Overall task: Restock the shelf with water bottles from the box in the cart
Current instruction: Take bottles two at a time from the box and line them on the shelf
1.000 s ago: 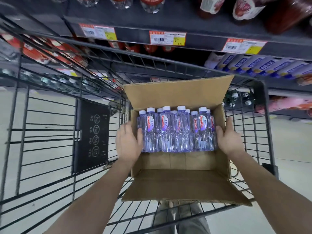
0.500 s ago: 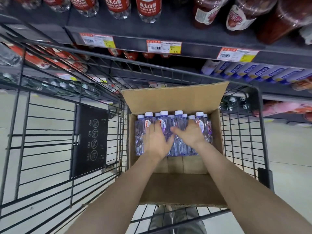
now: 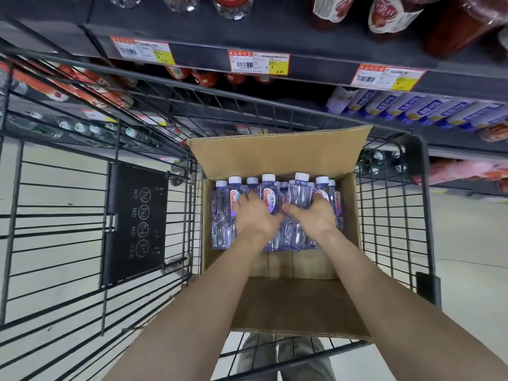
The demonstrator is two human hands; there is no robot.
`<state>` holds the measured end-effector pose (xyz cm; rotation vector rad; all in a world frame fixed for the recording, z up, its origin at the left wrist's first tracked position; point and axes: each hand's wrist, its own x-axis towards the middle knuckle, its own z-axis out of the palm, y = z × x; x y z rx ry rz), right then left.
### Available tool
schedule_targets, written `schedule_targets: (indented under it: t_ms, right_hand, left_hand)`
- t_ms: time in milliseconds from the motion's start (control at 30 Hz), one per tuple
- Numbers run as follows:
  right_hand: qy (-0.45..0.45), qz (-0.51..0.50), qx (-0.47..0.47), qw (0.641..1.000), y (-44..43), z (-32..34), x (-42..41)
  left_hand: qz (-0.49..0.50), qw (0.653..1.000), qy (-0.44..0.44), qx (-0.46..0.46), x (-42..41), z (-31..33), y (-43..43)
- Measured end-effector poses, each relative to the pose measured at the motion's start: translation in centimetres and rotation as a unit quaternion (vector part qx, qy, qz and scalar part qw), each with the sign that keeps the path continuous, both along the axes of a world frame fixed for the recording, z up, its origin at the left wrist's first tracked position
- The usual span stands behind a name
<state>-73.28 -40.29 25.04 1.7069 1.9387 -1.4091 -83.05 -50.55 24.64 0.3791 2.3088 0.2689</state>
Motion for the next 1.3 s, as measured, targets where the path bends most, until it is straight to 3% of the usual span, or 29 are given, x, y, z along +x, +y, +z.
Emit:
schedule_targets:
  t_ms: [133, 333, 600, 900, 1067, 1300]
  right_hand:
    - [0.047, -0.024, -0.038, 0.998, 0.4, 0.2, 0.9]
    - [0.091, -0.028, -0.072, 0.993, 0.6, 2.4, 1.6]
    - [0.173, 0.019, -0.045, 0.984, 2.1, 11.4, -0.1]
    - [0.302, 0.091, -0.009, 0.949, -0.1, 26.8, -3.9]
    - [0.354, 0.174, 0.025, 0.918, -1.7, 35.9, -6.9]
    - [0.431, 0.246, 0.083, 0.864, -7.5, 48.0, -11.7]
  left_hand:
    - [0.071, 0.997, 0.001, 0.027, 1.1, 0.0, 0.4]
    - [0.246, 0.958, -0.048, 0.136, 2.0, 2.2, -0.9]
    - [0.231, 0.941, -0.016, 0.247, -1.9, 10.3, -4.2]
    - [0.219, 0.885, 0.021, 0.41, -5.3, 27.4, -7.5]
    - [0.193, 0.863, 0.075, 0.46, -5.8, 36.2, -10.6]
    - [0.238, 0.802, 0.17, 0.52, -7.4, 46.6, -17.6]
